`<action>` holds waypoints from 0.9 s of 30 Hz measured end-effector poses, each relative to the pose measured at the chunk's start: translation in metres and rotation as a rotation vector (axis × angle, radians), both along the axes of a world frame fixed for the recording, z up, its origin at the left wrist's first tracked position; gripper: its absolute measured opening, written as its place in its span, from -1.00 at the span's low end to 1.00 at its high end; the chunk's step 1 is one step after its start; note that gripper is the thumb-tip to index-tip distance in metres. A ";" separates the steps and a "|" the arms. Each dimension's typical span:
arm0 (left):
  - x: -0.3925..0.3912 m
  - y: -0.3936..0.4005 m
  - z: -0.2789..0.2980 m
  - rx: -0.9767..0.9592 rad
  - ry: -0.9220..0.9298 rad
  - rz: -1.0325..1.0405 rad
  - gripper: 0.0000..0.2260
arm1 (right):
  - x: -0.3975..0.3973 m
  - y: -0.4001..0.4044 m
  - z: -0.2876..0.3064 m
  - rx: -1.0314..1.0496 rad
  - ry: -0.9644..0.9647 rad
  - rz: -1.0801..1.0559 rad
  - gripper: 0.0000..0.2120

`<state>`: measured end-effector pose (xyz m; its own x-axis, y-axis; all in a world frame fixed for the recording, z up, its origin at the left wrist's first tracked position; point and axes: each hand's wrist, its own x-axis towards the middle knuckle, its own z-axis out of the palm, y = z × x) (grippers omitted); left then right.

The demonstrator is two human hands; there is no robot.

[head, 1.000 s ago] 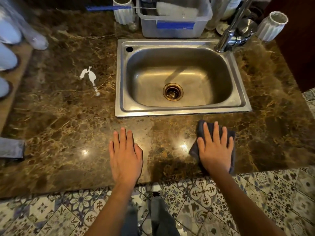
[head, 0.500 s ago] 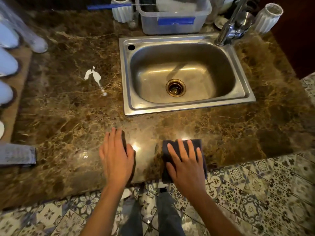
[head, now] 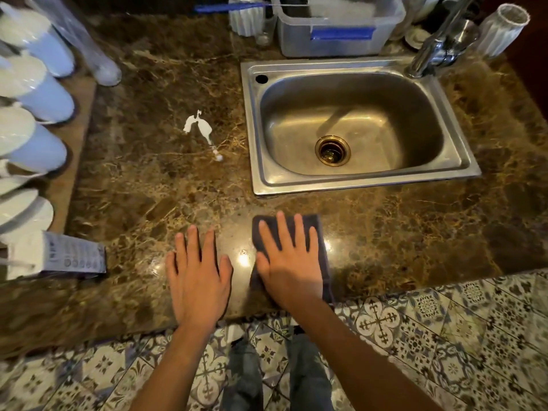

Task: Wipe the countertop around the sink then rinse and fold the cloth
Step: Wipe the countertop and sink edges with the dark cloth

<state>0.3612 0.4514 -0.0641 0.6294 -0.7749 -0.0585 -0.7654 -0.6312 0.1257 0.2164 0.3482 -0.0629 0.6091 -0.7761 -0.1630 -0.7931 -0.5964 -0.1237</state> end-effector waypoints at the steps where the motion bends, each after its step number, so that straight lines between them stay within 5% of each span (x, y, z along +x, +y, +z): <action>1: 0.001 0.000 0.000 -0.007 0.013 0.002 -0.49 | -0.010 0.012 0.002 0.017 0.016 0.055 -0.44; 4: 0.003 0.002 0.000 -0.007 0.048 -0.002 -0.49 | -0.055 0.023 0.010 0.062 0.079 0.071 -0.43; 7: 0.008 0.002 0.002 -0.016 0.122 0.010 -0.49 | -0.074 -0.003 0.010 0.027 0.121 -0.134 -0.42; 12: 0.014 0.008 0.006 -0.130 0.218 -0.013 -0.56 | -0.020 -0.042 0.000 -0.045 0.087 -0.441 -0.40; 19: 0.057 0.021 0.006 -0.167 0.251 0.020 -0.55 | 0.055 0.009 0.002 -0.033 0.036 -0.129 -0.42; 23: 0.076 0.034 0.008 -0.201 0.248 0.095 -0.57 | 0.027 0.066 0.006 0.029 0.064 0.130 -0.43; 27: 0.091 0.050 0.009 -0.159 0.234 0.167 -0.55 | -0.025 0.045 0.009 0.048 0.140 0.001 -0.42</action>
